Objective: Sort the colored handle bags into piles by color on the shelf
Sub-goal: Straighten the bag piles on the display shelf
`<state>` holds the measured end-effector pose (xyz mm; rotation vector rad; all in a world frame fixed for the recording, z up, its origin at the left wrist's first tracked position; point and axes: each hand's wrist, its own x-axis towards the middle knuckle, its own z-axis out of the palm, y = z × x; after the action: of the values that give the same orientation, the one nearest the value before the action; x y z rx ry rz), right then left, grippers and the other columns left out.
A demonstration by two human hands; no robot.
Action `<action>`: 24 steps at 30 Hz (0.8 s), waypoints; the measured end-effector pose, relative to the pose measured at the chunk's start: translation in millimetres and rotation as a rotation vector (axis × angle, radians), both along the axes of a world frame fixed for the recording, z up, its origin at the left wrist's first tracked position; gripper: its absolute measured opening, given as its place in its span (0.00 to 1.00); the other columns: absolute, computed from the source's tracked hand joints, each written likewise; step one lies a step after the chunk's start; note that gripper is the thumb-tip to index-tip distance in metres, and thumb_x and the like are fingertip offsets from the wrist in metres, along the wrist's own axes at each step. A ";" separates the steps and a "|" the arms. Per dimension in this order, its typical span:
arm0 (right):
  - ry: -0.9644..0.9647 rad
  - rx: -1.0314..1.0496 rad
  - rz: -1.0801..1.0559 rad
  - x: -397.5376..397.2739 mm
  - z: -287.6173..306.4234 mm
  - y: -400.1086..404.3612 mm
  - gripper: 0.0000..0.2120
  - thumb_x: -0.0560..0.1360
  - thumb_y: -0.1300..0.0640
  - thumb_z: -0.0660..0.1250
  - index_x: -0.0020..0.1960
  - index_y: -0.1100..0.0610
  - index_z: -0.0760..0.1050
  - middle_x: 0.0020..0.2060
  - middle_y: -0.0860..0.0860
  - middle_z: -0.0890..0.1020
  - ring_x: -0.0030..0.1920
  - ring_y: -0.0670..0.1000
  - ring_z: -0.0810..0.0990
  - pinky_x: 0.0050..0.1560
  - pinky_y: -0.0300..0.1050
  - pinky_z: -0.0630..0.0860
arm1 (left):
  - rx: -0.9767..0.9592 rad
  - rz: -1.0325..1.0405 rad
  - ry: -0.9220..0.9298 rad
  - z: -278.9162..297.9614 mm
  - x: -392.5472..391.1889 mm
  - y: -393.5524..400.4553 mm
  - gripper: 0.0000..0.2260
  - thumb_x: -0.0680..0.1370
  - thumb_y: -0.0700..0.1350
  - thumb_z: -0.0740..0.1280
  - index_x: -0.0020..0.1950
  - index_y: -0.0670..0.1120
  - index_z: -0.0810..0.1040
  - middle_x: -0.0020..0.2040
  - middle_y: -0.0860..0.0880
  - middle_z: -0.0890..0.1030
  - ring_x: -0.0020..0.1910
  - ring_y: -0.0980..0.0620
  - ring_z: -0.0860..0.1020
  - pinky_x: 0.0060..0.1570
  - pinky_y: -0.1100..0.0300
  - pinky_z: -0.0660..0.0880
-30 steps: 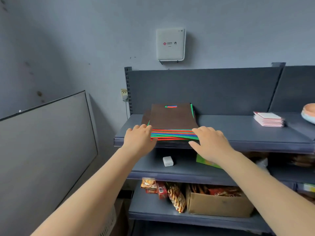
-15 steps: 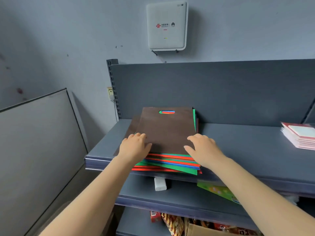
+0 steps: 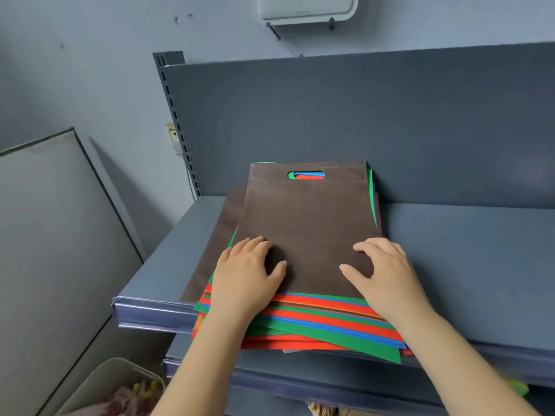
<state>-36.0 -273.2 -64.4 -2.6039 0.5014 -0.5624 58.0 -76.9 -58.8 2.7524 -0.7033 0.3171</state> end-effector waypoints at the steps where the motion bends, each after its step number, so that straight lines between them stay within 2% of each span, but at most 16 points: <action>1: -0.012 0.034 -0.038 -1.3 -0.2 0.7 0.22 0.73 0.46 0.69 0.63 0.55 0.75 0.60 0.49 0.74 0.63 0.50 0.67 0.63 0.43 0.63 | -0.010 -0.001 0.002 0.0 0.0 0.4 0.22 0.78 0.60 0.57 0.70 0.54 0.68 0.72 0.57 0.67 0.73 0.56 0.61 0.69 0.60 0.55; 8: 0.086 0.163 -0.282 -4.4 -0.1 3.3 0.40 0.68 0.38 0.70 0.72 0.58 0.66 0.63 0.53 0.69 0.65 0.54 0.69 0.61 0.49 0.69 | -0.036 -0.023 0.005 -1.9 -1.5 4.2 0.22 0.78 0.60 0.56 0.70 0.55 0.69 0.73 0.57 0.67 0.73 0.55 0.61 0.70 0.60 0.53; 11: 0.073 0.172 -0.314 -5.2 1.7 5.5 0.36 0.66 0.38 0.71 0.66 0.59 0.71 0.51 0.50 0.69 0.56 0.54 0.73 0.50 0.46 0.69 | -0.042 -0.037 0.013 -2.0 -1.7 4.3 0.22 0.78 0.60 0.56 0.70 0.55 0.69 0.73 0.57 0.66 0.73 0.55 0.60 0.70 0.59 0.53; 13: 0.061 0.157 -0.320 -5.8 3.9 7.5 0.33 0.66 0.38 0.72 0.62 0.58 0.73 0.47 0.49 0.67 0.52 0.54 0.73 0.47 0.45 0.67 | -0.051 -0.043 0.017 -1.9 -1.2 4.1 0.22 0.78 0.59 0.56 0.70 0.55 0.69 0.73 0.57 0.67 0.73 0.55 0.61 0.71 0.58 0.53; 17: 0.040 0.093 -0.322 -7.6 9.9 9.1 0.34 0.66 0.42 0.75 0.66 0.58 0.72 0.57 0.54 0.74 0.59 0.58 0.74 0.59 0.54 0.72 | -0.058 -0.058 0.027 -1.3 -2.2 5.4 0.21 0.78 0.59 0.56 0.69 0.54 0.70 0.72 0.56 0.67 0.73 0.54 0.61 0.71 0.57 0.53; 21: -0.086 0.129 -0.287 -8.2 12.9 8.8 0.27 0.67 0.55 0.77 0.64 0.57 0.73 0.56 0.56 0.79 0.57 0.59 0.76 0.56 0.50 0.71 | -0.069 -0.067 0.029 -0.3 -1.9 5.9 0.21 0.78 0.58 0.57 0.69 0.54 0.71 0.72 0.56 0.68 0.73 0.54 0.62 0.70 0.56 0.54; 24: -0.106 0.271 -0.274 -9.1 12.6 6.1 0.29 0.69 0.57 0.76 0.67 0.56 0.70 0.55 0.57 0.82 0.56 0.58 0.78 0.54 0.47 0.72 | -0.063 -0.068 0.023 -1.0 -1.9 5.6 0.21 0.78 0.59 0.57 0.68 0.55 0.71 0.72 0.57 0.68 0.73 0.55 0.62 0.70 0.58 0.53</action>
<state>-45.1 -267.1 -51.8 -2.2515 0.8439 -0.6653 56.1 -71.3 -59.9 2.6615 -0.7663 0.2880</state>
